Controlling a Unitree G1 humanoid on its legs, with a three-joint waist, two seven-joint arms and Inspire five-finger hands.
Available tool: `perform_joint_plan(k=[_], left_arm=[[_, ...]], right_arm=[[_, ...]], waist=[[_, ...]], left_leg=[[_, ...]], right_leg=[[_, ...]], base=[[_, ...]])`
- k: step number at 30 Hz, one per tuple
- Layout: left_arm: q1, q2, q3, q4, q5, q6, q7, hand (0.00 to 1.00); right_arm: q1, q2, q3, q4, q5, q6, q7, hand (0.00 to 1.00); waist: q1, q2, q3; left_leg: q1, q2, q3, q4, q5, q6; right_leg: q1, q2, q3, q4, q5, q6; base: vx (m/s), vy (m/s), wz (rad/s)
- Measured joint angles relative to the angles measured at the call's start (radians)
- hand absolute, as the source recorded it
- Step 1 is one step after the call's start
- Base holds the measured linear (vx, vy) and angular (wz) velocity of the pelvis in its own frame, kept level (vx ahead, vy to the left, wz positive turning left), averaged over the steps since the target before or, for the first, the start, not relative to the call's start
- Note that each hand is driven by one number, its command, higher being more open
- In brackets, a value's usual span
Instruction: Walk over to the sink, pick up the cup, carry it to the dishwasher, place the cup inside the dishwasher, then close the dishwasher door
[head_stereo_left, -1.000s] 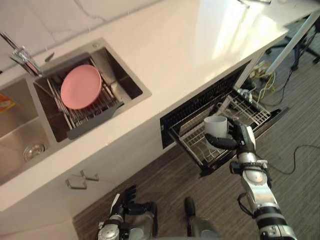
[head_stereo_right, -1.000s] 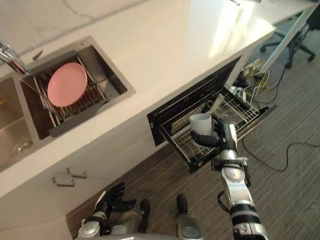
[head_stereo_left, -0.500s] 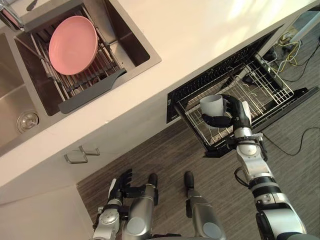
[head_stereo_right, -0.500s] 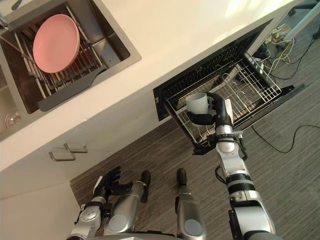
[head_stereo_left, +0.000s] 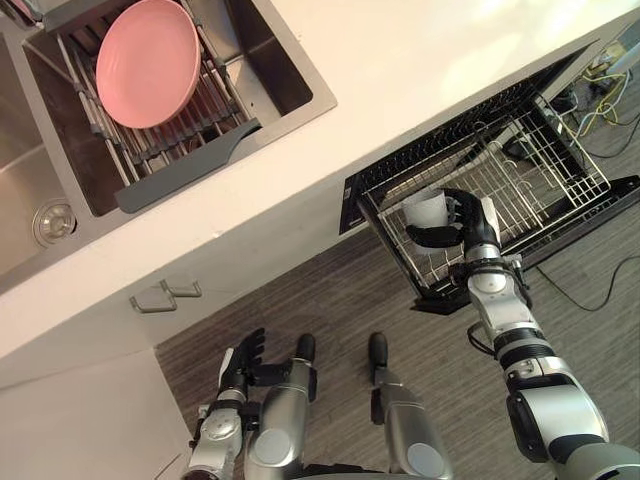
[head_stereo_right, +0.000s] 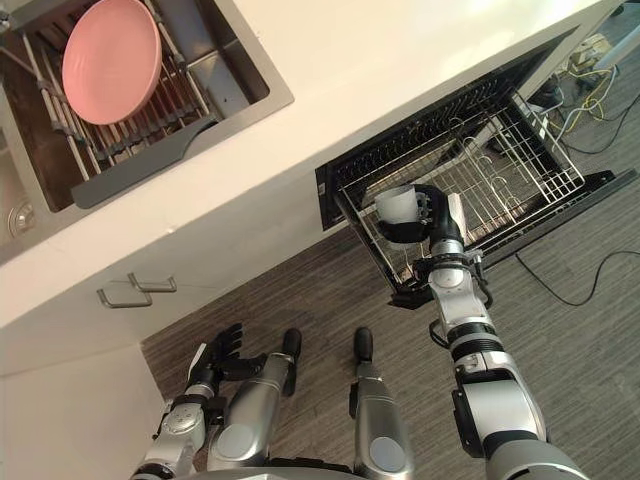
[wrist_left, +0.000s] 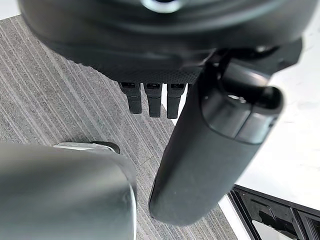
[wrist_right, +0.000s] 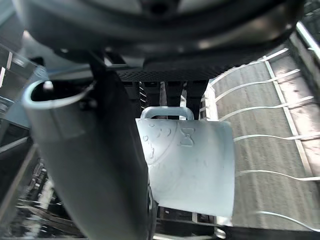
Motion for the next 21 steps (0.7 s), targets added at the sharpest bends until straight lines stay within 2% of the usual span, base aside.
perform_joint_plan(k=[13,21], left_arm=[[-0.014,-0.002,-0.012,0.003,0.001,0.0,0.026,0.9],[-0.014,-0.007,-0.018,0.014,0.001,0.001,0.037,0.9]], right_arm=[[-0.032,0.01,-0.001,0.013,-0.002,0.01,-0.002,0.9],[0.031,0.048,-0.052,-0.184,0.002,-0.003,-0.051,0.9]], waist=[[0.001,-0.009,0.006],[-0.014,-0.011,0.006]], left_leg=[[0.001,0.001,0.0,-0.01,0.006,-0.002],[0.027,0.0,0.004,-0.034,0.017,-0.003]], right_leg=[[-0.005,0.0,0.001,0.003,0.001,0.0],[0.01,-0.002,0.004,-0.003,0.004,-0.003]], base=[[0.0,0.001,0.0],[0.0,0.0,0.0]])
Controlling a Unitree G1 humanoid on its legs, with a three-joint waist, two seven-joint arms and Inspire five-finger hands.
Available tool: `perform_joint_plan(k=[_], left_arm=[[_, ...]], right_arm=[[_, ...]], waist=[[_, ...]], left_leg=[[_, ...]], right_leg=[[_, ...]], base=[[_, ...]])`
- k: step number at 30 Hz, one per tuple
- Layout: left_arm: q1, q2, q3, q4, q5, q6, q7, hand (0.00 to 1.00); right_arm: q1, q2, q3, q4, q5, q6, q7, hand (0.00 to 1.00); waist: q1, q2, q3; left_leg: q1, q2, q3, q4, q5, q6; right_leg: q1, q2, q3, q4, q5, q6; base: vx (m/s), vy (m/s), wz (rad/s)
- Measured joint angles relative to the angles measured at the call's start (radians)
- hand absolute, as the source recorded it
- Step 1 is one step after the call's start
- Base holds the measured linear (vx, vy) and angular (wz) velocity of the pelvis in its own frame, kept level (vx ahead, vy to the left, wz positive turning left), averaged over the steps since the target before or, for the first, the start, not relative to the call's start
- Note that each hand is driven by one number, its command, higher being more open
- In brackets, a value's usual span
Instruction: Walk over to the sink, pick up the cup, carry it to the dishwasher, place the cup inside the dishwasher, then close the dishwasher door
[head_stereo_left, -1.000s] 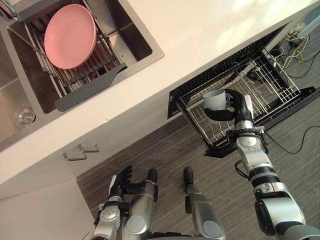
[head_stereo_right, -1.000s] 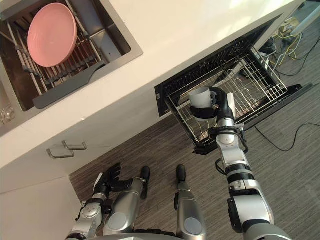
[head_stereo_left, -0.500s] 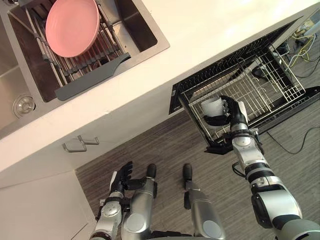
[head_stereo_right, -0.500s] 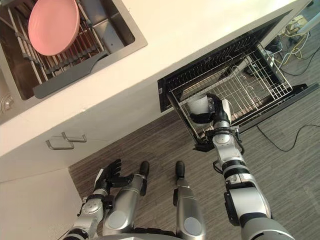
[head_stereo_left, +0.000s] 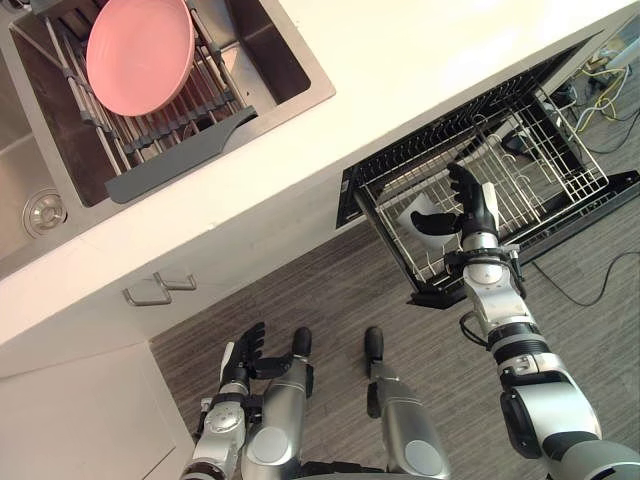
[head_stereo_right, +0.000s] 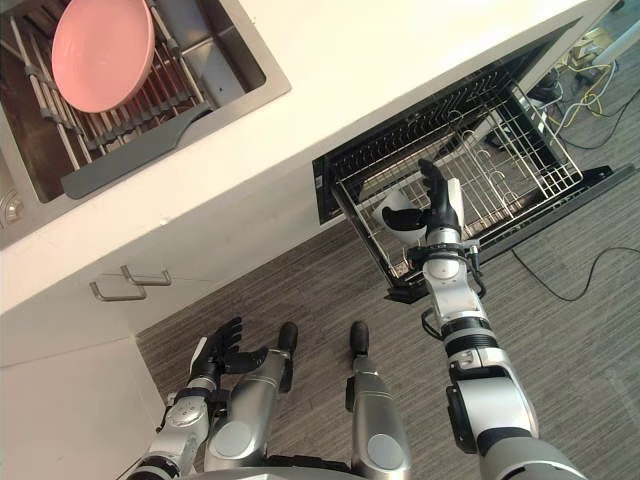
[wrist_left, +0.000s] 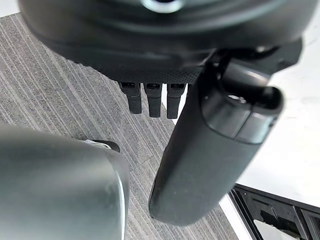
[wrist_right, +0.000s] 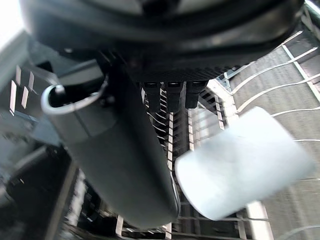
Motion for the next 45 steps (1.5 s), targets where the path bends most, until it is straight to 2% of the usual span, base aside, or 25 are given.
perform_joint_plan(k=[8,13,16,24,27,39,42,45], left_arm=[[0.0,-0.004,-0.013,0.006,0.009,0.006,-0.006,0.9],[0.0,0.004,-0.011,0.027,0.01,0.014,-0.022,0.9],[-0.002,0.005,-0.011,0.039,0.022,0.021,-0.025,0.9],[0.012,-0.008,-0.008,0.161,0.051,0.036,-0.045,0.9],[0.024,-0.016,0.014,0.186,0.053,0.039,-0.048,0.9],[0.054,-0.017,0.029,0.227,0.053,0.048,-0.048,0.9],[0.063,-0.018,0.029,0.226,0.053,0.048,-0.047,0.9],[0.063,-0.02,0.027,0.224,0.053,0.047,-0.046,0.9]], right_arm=[[0.121,0.056,-0.034,-0.136,0.051,-0.014,0.008,0.9],[0.206,0.084,-0.039,-0.208,0.06,-0.029,0.023,0.9],[0.271,0.089,-0.039,-0.265,0.063,-0.036,0.043,0.9],[0.56,0.177,-0.04,-0.474,0.087,-0.057,0.076,0.9],[0.619,0.208,-0.04,-0.538,0.086,-0.071,0.086,0.9],[0.745,0.318,-0.039,-0.701,0.078,-0.092,0.096,0.9],[0.764,0.331,-0.036,-0.748,0.078,-0.1,0.096,0.9],[0.776,0.334,-0.038,-0.793,0.079,-0.104,0.079,0.9]], waist=[[-0.01,-0.006,-0.003],[-0.026,-0.025,-0.014],[-0.036,-0.027,-0.023],[-0.062,-0.026,-0.169],[-0.068,-0.026,-0.204],[-0.081,-0.026,-0.264],[-0.082,-0.025,-0.276],[-0.084,-0.022,-0.278]], left_leg=[[0.03,0.004,0.001,-0.032,0.013,-0.003],[0.06,0.003,0.004,-0.061,0.023,-0.005],[0.067,0.0,-0.003,-0.064,0.025,-0.009],[0.132,-0.016,-0.012,-0.119,0.038,-0.011],[0.158,-0.018,-0.011,-0.15,0.049,-0.011],[0.243,-0.015,-0.004,-0.198,0.048,-0.018],[0.243,-0.015,-0.005,-0.191,0.042,-0.016],[0.218,-0.014,-0.035,-0.145,0.027,-0.02]], right_leg=[[0.017,-0.001,0.001,-0.007,0.001,-0.001],[0.041,-0.007,0.001,-0.025,0.003,-0.002],[0.055,-0.007,-0.006,-0.037,0.008,-0.002],[0.131,-0.024,-0.02,-0.103,0.017,0.004],[0.147,-0.03,-0.021,-0.122,0.022,0.005],[0.228,-0.031,-0.019,-0.163,0.023,0.003],[0.232,-0.032,-0.02,-0.157,0.015,0.001],[0.233,-0.032,-0.063,-0.121,-0.011,-0.003]], base=[[0.0,0.0,0.0],[0.0,0.0,0.0],[0.02,0.013,0.06],[0.03,0.028,0.06],[0.0,0.0,0.0],[0.02,0.009,-0.02],[0.01,0.018,0.02],[-0.01,0.013,0.36]])
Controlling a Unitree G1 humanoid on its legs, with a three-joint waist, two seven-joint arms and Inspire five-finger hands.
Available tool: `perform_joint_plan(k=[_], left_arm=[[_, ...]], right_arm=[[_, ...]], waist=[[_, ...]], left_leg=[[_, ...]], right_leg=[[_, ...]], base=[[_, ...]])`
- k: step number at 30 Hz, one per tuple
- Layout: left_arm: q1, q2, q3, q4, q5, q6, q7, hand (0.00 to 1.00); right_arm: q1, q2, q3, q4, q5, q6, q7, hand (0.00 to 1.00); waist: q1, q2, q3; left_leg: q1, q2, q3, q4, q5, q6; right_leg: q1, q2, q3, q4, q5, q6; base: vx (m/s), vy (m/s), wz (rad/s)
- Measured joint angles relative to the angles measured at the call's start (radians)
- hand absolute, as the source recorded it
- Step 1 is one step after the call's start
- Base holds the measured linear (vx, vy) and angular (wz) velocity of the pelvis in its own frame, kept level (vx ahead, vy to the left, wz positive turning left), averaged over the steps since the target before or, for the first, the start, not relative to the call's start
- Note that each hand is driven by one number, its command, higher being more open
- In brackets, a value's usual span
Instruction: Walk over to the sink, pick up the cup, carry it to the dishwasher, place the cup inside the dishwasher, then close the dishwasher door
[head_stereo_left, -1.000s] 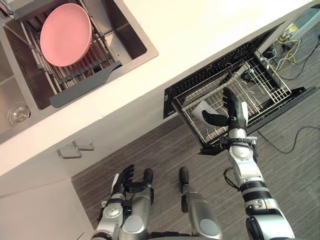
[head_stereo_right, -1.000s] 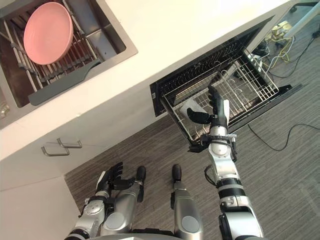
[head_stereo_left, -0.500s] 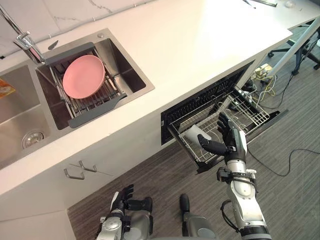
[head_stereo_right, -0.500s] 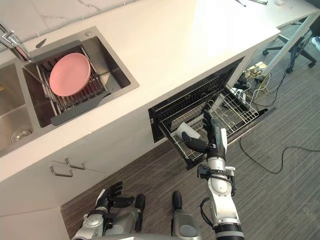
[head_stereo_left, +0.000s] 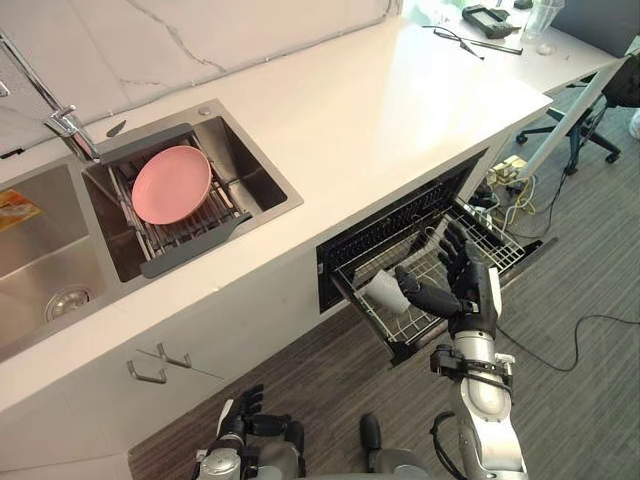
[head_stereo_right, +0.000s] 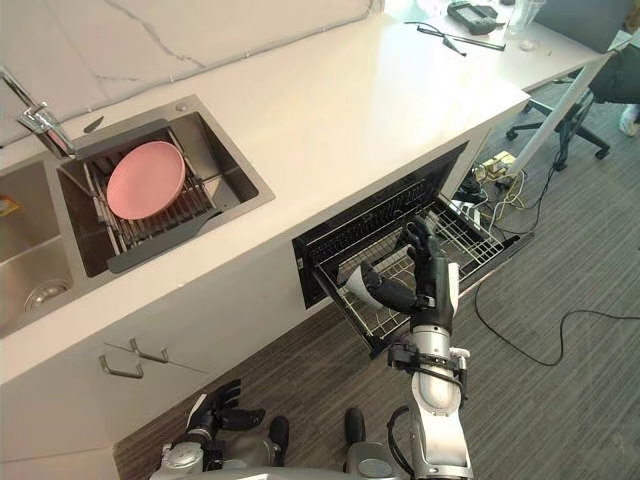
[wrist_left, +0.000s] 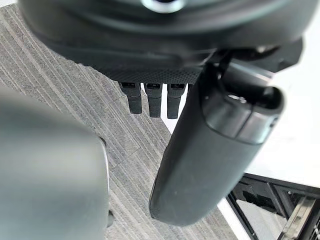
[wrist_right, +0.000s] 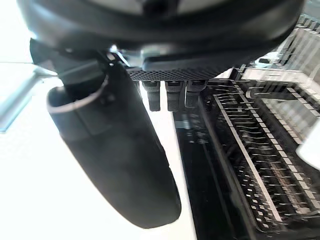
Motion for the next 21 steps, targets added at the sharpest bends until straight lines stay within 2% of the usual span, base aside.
perform_joint_plan(k=[2,3,4,5,8,11,12,13,14,16,17,19,20,21], left_arm=[[-0.002,0.001,0.001,0.001,-0.001,-0.001,0.001,0.9],[-0.003,0.001,0.001,0.003,0.0,0.0,0.001,0.9],[-0.003,0.002,-0.004,0.002,0.001,-0.001,0.0,0.9],[-0.001,0.002,-0.01,0.001,0.0,-0.002,0.0,0.9],[-0.004,-0.002,-0.01,-0.002,-0.004,-0.003,0.003,0.9],[-0.004,0.001,-0.017,-0.001,-0.004,-0.002,0.002,0.9],[-0.004,0.004,-0.018,-0.002,-0.004,-0.003,0.001,0.9],[-0.004,0.007,-0.019,-0.001,-0.004,-0.003,0.0,0.9],[-0.003,0.005,-0.022,0.004,-0.002,-0.003,0.0,0.9],[0.0,0.011,-0.031,0.004,-0.001,-0.003,0.0,0.9],[0.001,0.016,-0.041,0.004,0.0,-0.003,0.0,0.9],[0.007,0.024,-0.047,0.004,0.004,-0.001,0.001,0.9],[0.006,0.027,-0.047,0.005,0.014,-0.001,0.001,0.9],[0.005,0.024,-0.047,0.005,0.019,-0.001,0.001,0.9]], right_arm=[[0.0,0.001,0.0,-0.037,0.0,-0.006,-0.012,0.9],[0.0,0.002,0.0,-0.058,0.0,-0.008,-0.017,0.9],[-0.002,-0.003,-0.008,-0.075,-0.001,-0.022,-0.032,0.9],[-0.013,-0.01,-0.018,-0.075,-0.001,-0.028,-0.036,0.9],[-0.056,-0.024,-0.025,-0.076,-0.006,-0.028,-0.037,0.9],[-0.077,-0.026,-0.02,-0.076,-0.063,-0.028,-0.035,0.9],[-0.079,-0.031,-0.02,-0.076,-0.085,-0.028,-0.037,0.9],[-0.08,-0.034,-0.019,-0.076,-0.093,-0.027,-0.036,0.9],[-0.091,-0.059,-0.015,-0.076,-0.141,-0.024,-0.035,0.9],[-0.097,-0.077,-0.017,-0.076,-0.168,-0.023,-0.036,0.9],[-0.106,-0.096,-0.02,-0.075,-0.193,-0.022,-0.037,0.9],[-0.12,-0.126,-0.019,-0.076,-0.244,-0.024,-0.035,0.9],[-0.128,-0.136,-0.018,-0.076,-0.257,-0.024,-0.035,0.9],[-0.154,-0.164,-0.018,-0.076,-0.279,-0.024,-0.033,0.9]], waist=[[0.002,0.001,-0.001],[0.001,0.002,-0.001],[0.0,0.005,-0.005],[0.001,0.008,-0.007],[0.024,0.009,-0.01],[0.023,0.005,-0.011],[0.023,-0.003,-0.011],[0.023,-0.007,-0.011],[0.021,-0.006,-0.013],[0.012,-0.01,-0.013],[-0.001,-0.017,-0.012],[-0.015,-0.026,-0.023],[-0.015,-0.03,-0.025],[-0.015,-0.03,-0.025]], left_leg=[[-0.02,0.007,0.007,0.004,-0.016,0.005],[-0.025,0.044,0.1,0.007,-0.022,0.018],[-0.027,0.114,0.252,0.023,-0.02,0.019],[-0.03,0.131,0.288,0.03,-0.015,0.014],[-0.028,0.105,0.273,0.026,-0.013,0.001],[-0.025,0.058,0.247,0.06,-0.05,0.014],[-0.021,0.039,0.237,0.089,-0.079,0.025],[-0.016,0.028,0.229,0.101,-0.092,0.026],[-0.001,0.002,0.213,0.127,-0.117,0.039],[0.023,-0.015,0.19,0.126,-0.127,0.05],[0.047,-0.026,0.154,0.123,-0.137,0.064],[0.071,-0.025,0.097,0.105,-0.143,0.067],[0.076,-0.024,0.081,0.099,-0.143,0.066],[0.096,-0.014,0.049,0.079,-0.144,0.062]], right_leg=[[0.005,-0.004,-0.036,0.006,-0.007,-0.002],[0.014,-0.006,-0.06,0.004,-0.011,-0.002],[0.031,-0.017,-0.107,0.006,-0.027,0.003],[0.034,-0.023,-0.127,0.019,-0.041,0.008],[0.03,-0.053,-0.145,0.054,-0.07,0.029],[0.018,-0.105,-0.17,0.165,-0.155,0.056],[0.007,-0.137,-0.181,0.247,-0.206,0.071],[0.005,-0.153,-0.184,0.284,-0.229,0.076],[-0.027,-0.186,-0.184,0.433,-0.264,0.052],[-0.052,-0.206,-0.173,0.546,-0.263,0.047],[-0.098,-0.212,-0.135,0.67,-0.259,0.006],[-0.151,-0.153,-0.075,0.715,-0.329,-0.007],[-0.169,-0.132,-0.065,0.707,-0.338,-0.011],[-0.219,-0.081,-0.053,0.668,-0.344,-0.018]], base=[[-0.04,-0.002,0.55],[-0.02,-0.009,0.83],[0.0,0.002,0.97],[0.01,0.017,0.85],[0.04,0.079,0.32],[0.11,0.151,0.38],[0.13,0.117,0.32],[0.21,0.162,0.39],[0.18,0.145,0.34],[0.19,0.14,0.5],[0.25,0.104,0.86],[0.31,0.036,0.85],[0.29,-0.05,0.72],[0.28,-0.091,0.69]])
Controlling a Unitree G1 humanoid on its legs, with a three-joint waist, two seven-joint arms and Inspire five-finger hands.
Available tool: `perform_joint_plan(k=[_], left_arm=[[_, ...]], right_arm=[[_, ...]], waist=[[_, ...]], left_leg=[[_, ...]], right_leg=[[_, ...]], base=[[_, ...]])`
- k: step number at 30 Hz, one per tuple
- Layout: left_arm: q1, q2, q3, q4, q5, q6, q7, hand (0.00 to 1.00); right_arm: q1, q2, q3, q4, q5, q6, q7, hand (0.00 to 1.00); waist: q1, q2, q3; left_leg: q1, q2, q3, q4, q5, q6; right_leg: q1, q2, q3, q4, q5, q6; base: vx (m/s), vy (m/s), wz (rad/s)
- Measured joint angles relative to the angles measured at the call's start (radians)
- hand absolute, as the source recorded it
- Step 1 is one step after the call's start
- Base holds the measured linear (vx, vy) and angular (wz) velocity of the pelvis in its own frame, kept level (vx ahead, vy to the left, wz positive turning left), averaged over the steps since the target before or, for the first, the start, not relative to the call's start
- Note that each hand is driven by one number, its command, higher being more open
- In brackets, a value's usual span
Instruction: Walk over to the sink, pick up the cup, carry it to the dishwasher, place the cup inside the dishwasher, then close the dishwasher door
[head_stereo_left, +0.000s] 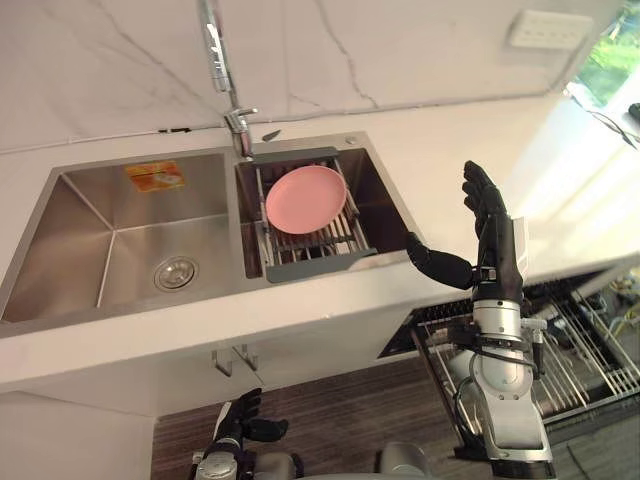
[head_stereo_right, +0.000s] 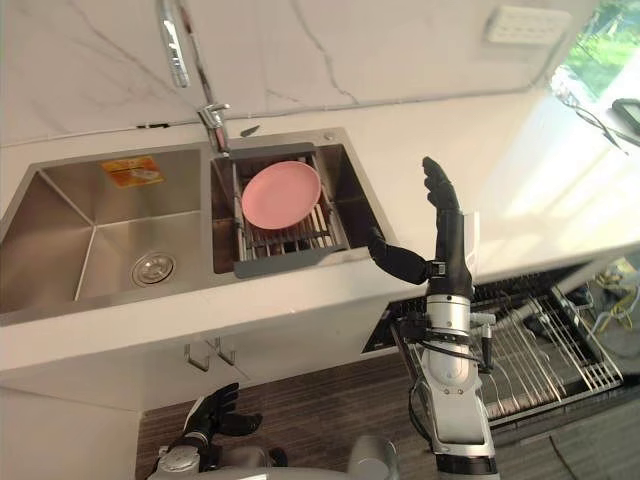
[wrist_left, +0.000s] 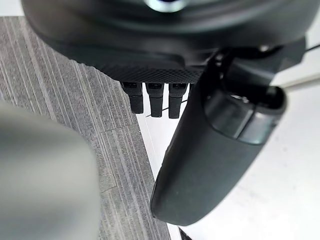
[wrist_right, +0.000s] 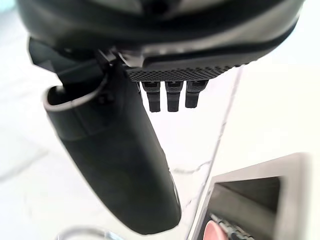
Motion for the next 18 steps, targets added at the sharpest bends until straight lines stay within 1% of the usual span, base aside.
perform_joint_plan(k=[1,2,3,4,5,6,8,9,10,11,12,13,14,15,16,17,18], left_arm=[[0.002,-0.001,-0.001,0.001,0.0,0.0,0.0,0.9],[0.004,0.004,0.0,0.001,0.0,0.0,-0.001,0.9],[-0.003,0.002,0.0,0.013,0.002,-0.001,-0.003,0.9],[-0.002,-0.016,0.002,0.025,0.015,0.0,-0.002,0.9],[0.004,-0.025,0.002,0.024,0.017,-0.002,-0.002,0.9],[0.008,-0.038,0.003,0.03,0.023,-0.003,-0.001,0.9],[0.006,-0.038,0.007,0.033,0.039,0.001,-0.006,0.9],[0.002,-0.039,0.022,0.037,0.038,0.016,-0.011,0.9],[0.001,-0.043,0.044,0.039,0.033,0.045,-0.022,0.9],[-0.002,-0.044,0.059,0.04,0.028,0.068,-0.028,0.9],[-0.012,-0.042,0.085,0.043,0.005,0.11,-0.056,0.9],[-0.016,-0.04,0.088,0.045,-0.003,0.123,-0.068,0.9],[-0.022,-0.037,0.088,0.04,-0.003,0.131,-0.088,0.9],[-0.026,-0.037,0.08,0.034,0.0,0.13,-0.093,0.9],[-0.03,-0.035,0.077,0.028,-0.002,0.131,-0.094,0.9],[-0.043,-0.024,0.062,0.03,0.0,0.134,-0.098,0.9],[-0.042,-0.022,0.057,0.026,0.006,0.123,-0.098,0.9]], right_arm=[[-0.016,-0.015,0.0,0.0,-0.004,0.0,0.0,0.9],[-0.023,-0.02,0.0,0.0,-0.008,0.0,-0.001,0.9],[-0.033,-0.03,0.0,0.001,-0.009,-0.002,-0.002,0.9],[-0.028,-0.042,0.005,0.005,-0.019,0.0,-0.001,0.9],[-0.025,-0.05,0.011,0.005,-0.02,0.0,-0.001,0.9],[-0.021,-0.063,0.014,0.004,-0.02,0.0,-0.001,0.9],[-0.01,-0.062,0.009,0.004,-0.019,0.001,-0.001,0.9],[0.008,-0.062,0.008,0.004,-0.018,0.001,-0.001,0.9],[0.021,-0.062,0.011,0.004,-0.017,0.001,0.001,0.9],[0.024,-0.061,0.013,0.003,-0.017,0.001,0.002,0.9],[0.021,-0.053,0.018,0.002,-0.015,0.001,0.003,0.9],[0.015,-0.046,0.019,0.002,-0.015,0.0,0.002,0.9],[0.0,-0.029,0.018,0.002,-0.014,0.0,0.002,0.9],[-0.013,-0.022,0.02,0.007,-0.014,0.0,0.003,0.9],[-0.018,-0.017,0.021,0.013,-0.014,0.0,0.005,0.9],[-0.015,-0.004,0.028,0.017,-0.013,0.0,0.012,0.9],[-0.014,-0.004,0.04,0.017,-0.013,-0.003,0.021,0.9]], waist=[[0.0,0.0,0.0],[0.001,-0.004,-0.002],[-0.002,-0.006,-0.006],[0.003,0.027,-0.016],[0.005,0.04,-0.025],[0.006,0.061,-0.037],[0.001,0.064,-0.038],[-0.002,0.062,-0.037],[-0.008,0.064,-0.036],[-0.009,0.065,-0.034],[-0.007,0.055,-0.024],[-0.008,0.055,-0.022],[-0.008,0.056,-0.017],[-0.004,0.061,-0.007],[0.003,0.064,-0.003],[0.014,0.046,0.007],[0.014,0.032,0.009]], left_leg=[[0.007,0.005,-0.015,0.0,-0.004,-0.014],[0.01,0.002,-0.018,0.008,-0.008,-0.025],[0.021,-0.011,-0.026,0.033,-0.032,-0.05],[0.025,0.023,-0.03,0.047,-0.041,-0.059],[0.027,0.035,-0.029,0.043,-0.042,-0.062],[0.034,0.06,-0.024,0.019,-0.042,-0.066],[0.036,0.076,-0.023,0.02,-0.04,-0.073],[0.02,0.084,-0.019,0.073,-0.041,-0.078],[-0.004,0.088,-0.004,0.165,-0.038,-0.083],[-0.026,0.089,0.009,0.228,-0.032,-0.092],[-0.088,0.101,0.046,0.34,-0.046,-0.099],[-0.099,0.103,0.057,0.334,-0.074,-0.093],[-0.12,0.103,0.062,0.26,-0.099,-0.09],[-0.109,0.104,0.055,0.12,-0.072,-0.1],[-0.094,0.104,0.064,0.089,0.016,-0.082],[-0.071,0.093,0.075,0.048,0.046,-0.078],[-0.068,0.078,0.083,0.033,0.056,-0.069]], right_leg=[[-0.022,0.027,-0.002,-0.051,0.004,0.002],[-0.025,0.038,-0.004,-0.118,0.038,0.0],[-0.021,0.044,-0.007,-0.182,0.145,0.005],[0.012,0.06,-0.027,-0.207,0.15,0.0],[0.027,0.072,-0.033,-0.228,0.151,-0.001],[0.048,0.094,-0.047,-0.275,0.155,-0.009],[0.074,0.111,-0.057,-0.317,0.157,-0.013],[0.11,0.12,-0.069,-0.361,0.164,-0.018],[0.159,0.125,-0.078,-0.41,0.176,-0.02],[0.186,0.125,-0.081,-0.437,0.184,-0.022],[0.225,0.12,-0.078,-0.471,0.191,-0.02],[0.23,0.117,-0.074,-0.473,0.191,-0.02],[0.23,0.112,-0.064,-0.471,0.193,-0.018],[0.228,0.113,-0.056,-0.462,0.193,-0.017],[0.23,0.114,-0.047,-0.458,0.192,-0.013],[0.23,0.107,-0.016,-0.466,0.209,-0.001],[0.231,0.099,0.016,-0.487,0.215,0.006]], base=[[0.27,-0.098,0.67],[0.27,-0.098,0.6],[0.29,-0.068,0.53],[0.3,-0.069,0.38],[0.37,-0.095,0.13],[0.28,-0.101,0.03],[0.26,-0.086,0.13],[0.2,-0.05,0.24],[0.19,-0.018,0.25],[0.15,0.028,0.23],[0.13,0.046,0.15],[0.09,0.082,0.12],[0.05,0.111,0.08],[0.03,0.134,0.01],[-0.01,0.143,-0.11],[-0.05,0.126,-0.12],[-0.07,0.111,-0.13]])
